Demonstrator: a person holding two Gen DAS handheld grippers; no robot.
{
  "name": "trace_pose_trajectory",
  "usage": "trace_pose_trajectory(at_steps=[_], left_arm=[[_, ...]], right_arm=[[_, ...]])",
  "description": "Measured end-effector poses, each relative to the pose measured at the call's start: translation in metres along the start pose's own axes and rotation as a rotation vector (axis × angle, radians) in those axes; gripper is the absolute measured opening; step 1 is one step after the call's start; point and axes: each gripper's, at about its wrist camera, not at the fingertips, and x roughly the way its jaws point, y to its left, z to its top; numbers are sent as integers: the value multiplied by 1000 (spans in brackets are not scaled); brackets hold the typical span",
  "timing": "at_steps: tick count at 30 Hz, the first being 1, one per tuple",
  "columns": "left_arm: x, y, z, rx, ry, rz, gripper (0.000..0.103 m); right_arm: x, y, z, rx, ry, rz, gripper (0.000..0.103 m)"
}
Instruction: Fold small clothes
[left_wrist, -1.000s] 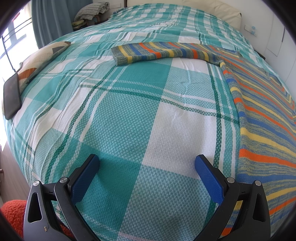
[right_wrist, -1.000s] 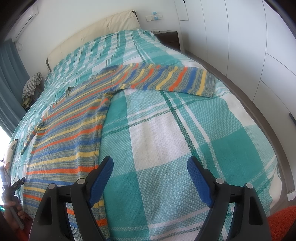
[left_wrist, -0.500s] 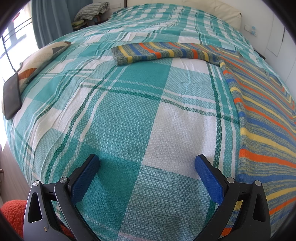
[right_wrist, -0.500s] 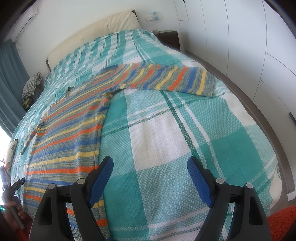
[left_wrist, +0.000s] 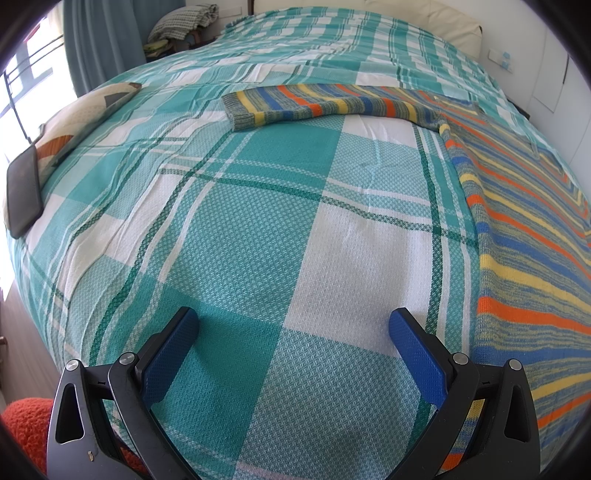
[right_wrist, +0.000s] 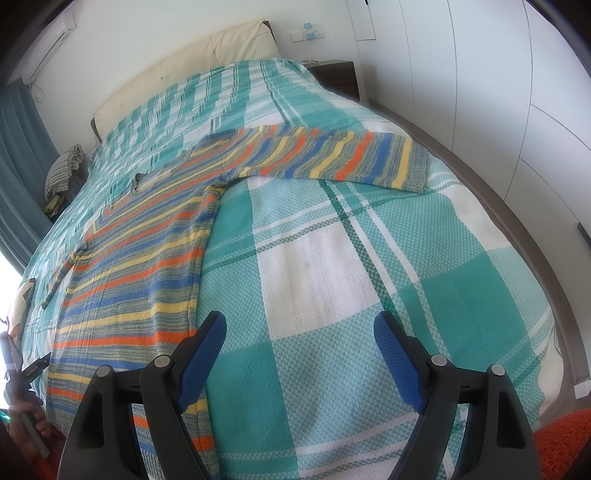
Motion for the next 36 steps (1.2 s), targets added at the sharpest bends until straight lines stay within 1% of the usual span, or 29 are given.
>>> trace_pose_trajectory(at_steps=[4,6,7,8,10,13,14,15,17,19,20,21,23,25,28,29,30,31,32,33,34,36], left_arm=[[-1,0,0,-3,1,-3,103],[-5,3,2,-15,-1,-14,103],[-6,4,3,-23,-1,-22,103],[-7,5,3,-31,0,-29,103],[-6,7,4,-38,3,-34,103],[-4,5,5,-32,4,-22,103],[-4,4,5,-31,3,-19,103],[-3,4,6,-31,3,-17,103],[-3,3,6,-32,3,-12,103],[-3,3,5,-30,1,-8,103],[-3,3,4,-28,1,-7,103],[-3,2,4,-25,1,-5,103],[-3,2,3,-19,3,-2,103],[-3,2,3,-15,4,0,103],[-3,1,2,-14,4,3,103],[-3,1,2,-13,4,5,103],[-3,1,1,-12,3,8,103],[-3,1,1,-13,2,9,103],[-3,1,2,-15,1,9,103],[-3,1,2,-18,1,8,103],[-3,2,2,-21,0,6,103],[-3,2,2,-26,0,2,103]], right_arm=[[0,-1,0,2,2,3,82],[3,-5,2,30,23,33,82],[3,-10,6,60,32,63,82],[1,-20,11,110,27,98,82],[-6,-49,28,237,-18,148,82],[-14,-108,52,500,-100,198,82],[-12,-126,59,575,-109,226,82],[-6,-140,63,635,-98,256,82],[13,-155,70,710,-50,318,82],[35,-160,73,755,-5,393,82],[46,-158,75,758,18,409,82],[55,-158,79,747,30,387,82],[70,-159,89,713,22,317,81],[86,-164,96,728,29,326,79],[104,-168,102,748,44,341,70],[108,-167,102,746,51,335,54],[111,-164,102,738,62,329,21],[114,-164,103,728,85,337,5],[115,-163,105,719,100,359,6],[109,-157,110,688,91,346,6],[99,-149,117,641,65,331,6],[74,-124,140,531,7,340,6]])
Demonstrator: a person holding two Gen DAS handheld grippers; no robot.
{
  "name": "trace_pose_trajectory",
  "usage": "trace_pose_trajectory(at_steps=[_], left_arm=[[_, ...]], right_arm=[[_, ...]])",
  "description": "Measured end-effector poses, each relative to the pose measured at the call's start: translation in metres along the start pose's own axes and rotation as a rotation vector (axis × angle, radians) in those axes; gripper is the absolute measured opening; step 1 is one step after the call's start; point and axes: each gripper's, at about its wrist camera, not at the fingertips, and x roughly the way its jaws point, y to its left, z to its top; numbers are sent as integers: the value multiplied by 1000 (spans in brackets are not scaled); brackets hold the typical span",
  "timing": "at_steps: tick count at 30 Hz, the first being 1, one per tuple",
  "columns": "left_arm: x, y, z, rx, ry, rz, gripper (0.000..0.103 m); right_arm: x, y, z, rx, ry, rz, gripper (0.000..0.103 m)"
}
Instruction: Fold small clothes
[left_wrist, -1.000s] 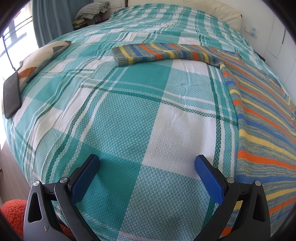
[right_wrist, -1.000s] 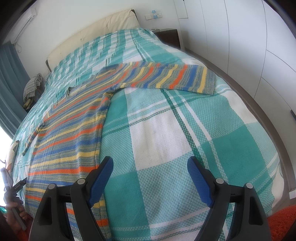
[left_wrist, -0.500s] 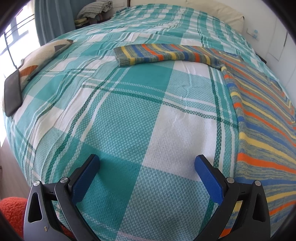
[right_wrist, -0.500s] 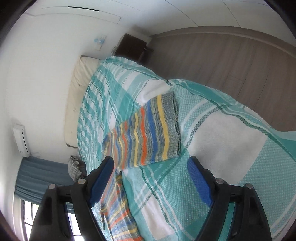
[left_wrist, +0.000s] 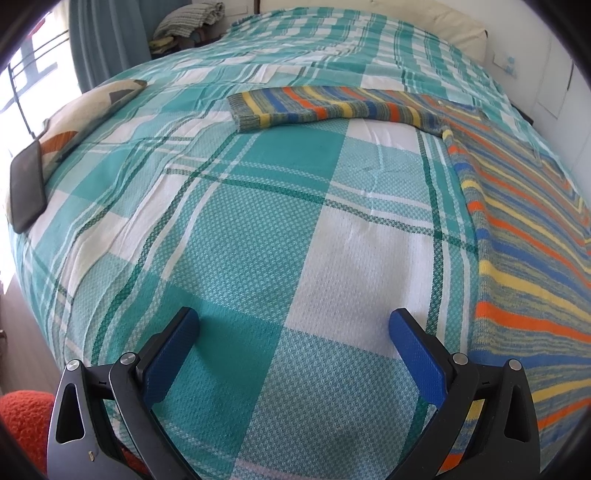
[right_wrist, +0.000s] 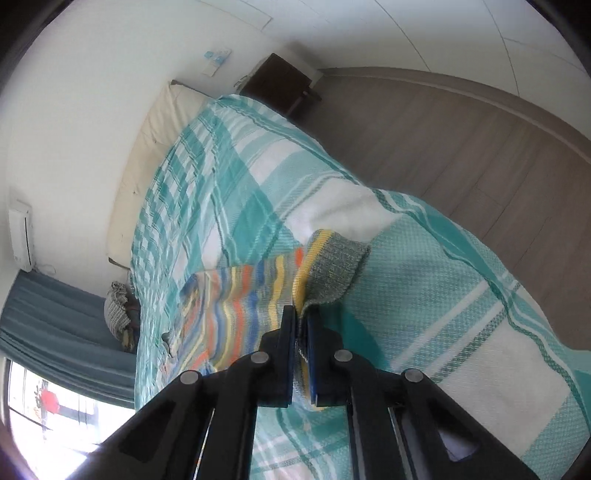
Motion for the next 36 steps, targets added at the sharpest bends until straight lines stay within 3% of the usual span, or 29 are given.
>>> trace_pose_trajectory(at_steps=[5,10,11,13,14,15,18,22,23,25,26,27,29,31,34,36], left_arm=[[1,1,3,-7,2,-18,103],[1,6,4,-23,5,-46,103],[1,6,4,-21,6,-48,103],[1,6,3,-12,4,-47,103],[0,6,3,-10,4,-47,103],[0,6,3,-9,3,-49,103],[0,6,3,-8,4,-54,103],[2,5,4,-10,4,-49,103],[2,4,4,-9,4,-44,103],[2,3,4,-8,3,-40,103],[2,4,4,-9,3,-42,103],[2,3,4,-9,3,-43,103],[2,3,3,-7,2,-45,103],[3,2,3,-2,1,-41,103],[4,0,3,0,-1,-31,103],[4,1,3,-1,-1,-29,103]], right_arm=[[2,148,-4,-304,63,165,6],[71,281,-51,-496,200,307,6],[90,299,-62,-526,225,313,9],[129,320,-81,-548,309,304,28],[146,322,-86,-543,339,272,53],[153,322,-89,-536,338,257,61],[164,304,-87,-491,336,224,61],[182,255,-85,-438,411,93,61],[189,241,-87,-434,434,38,60],[200,207,-92,-456,442,-171,60],[203,189,-91,-460,432,-275,53],[199,177,-89,-460,408,-302,37],[185,175,-85,-506,329,-349,41],[169,188,-88,-587,277,-308,42],[161,206,-100,-645,333,-140,50],[168,204,-108,-670,370,-133,51]])
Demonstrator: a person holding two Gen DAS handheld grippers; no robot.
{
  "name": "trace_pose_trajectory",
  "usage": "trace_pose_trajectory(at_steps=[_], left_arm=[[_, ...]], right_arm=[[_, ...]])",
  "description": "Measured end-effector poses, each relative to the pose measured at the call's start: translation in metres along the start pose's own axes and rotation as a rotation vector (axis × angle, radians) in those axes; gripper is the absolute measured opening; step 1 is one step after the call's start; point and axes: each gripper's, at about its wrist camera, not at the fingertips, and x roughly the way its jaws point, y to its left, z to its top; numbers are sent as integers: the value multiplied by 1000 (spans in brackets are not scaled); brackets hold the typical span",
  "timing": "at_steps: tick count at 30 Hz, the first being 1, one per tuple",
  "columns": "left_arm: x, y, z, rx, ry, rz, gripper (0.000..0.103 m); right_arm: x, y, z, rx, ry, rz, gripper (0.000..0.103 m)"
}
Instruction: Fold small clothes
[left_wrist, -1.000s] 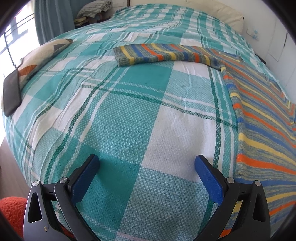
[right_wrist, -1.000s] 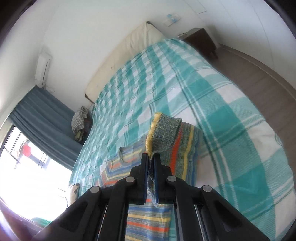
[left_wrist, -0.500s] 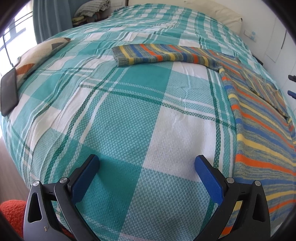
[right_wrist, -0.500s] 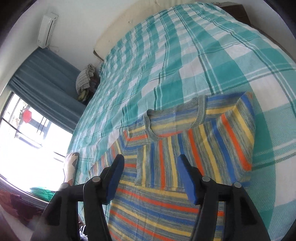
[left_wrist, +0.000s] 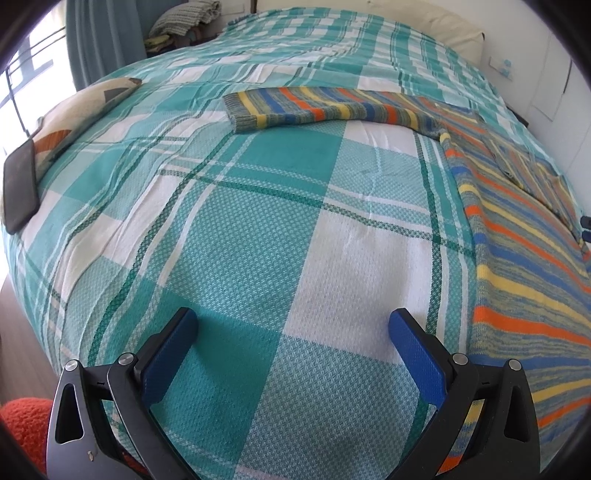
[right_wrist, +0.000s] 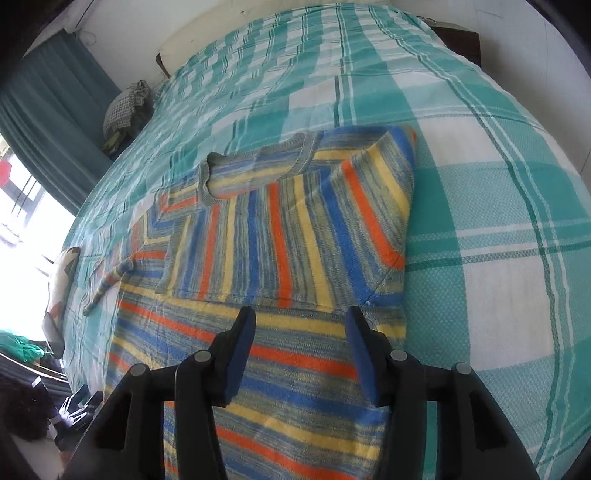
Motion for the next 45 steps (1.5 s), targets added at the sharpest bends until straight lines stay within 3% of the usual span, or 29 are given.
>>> trace_pose_trajectory(at_steps=[3,7,10,13,18,22,29,45], left_arm=[[0,0,-1,3,-1,-1,103],[-2,1,-3,9,-2,-5,103],[-2,1,-3,5,0,-3,103],[-1,1,-3,-1,1,1,103],[-1,1,-3,1,0,2,103],[-2,2,-2,2,-4,10,103],[-2,1,-4,6,-10,22,103],[-2,0,-5,8,-11,20,103]], right_arm=[[18,-16,-13,40,57,-125,49],[-21,-36,-33,119,-43,-122,53],[-62,-40,-57,100,-122,-78,64],[-100,-39,-94,64,-198,-96,75],[-135,-45,-168,92,-283,-140,77],[-148,-43,-208,129,-327,-154,77],[-160,-19,-207,10,-399,-162,78],[-155,-15,-212,8,-396,-180,78]])
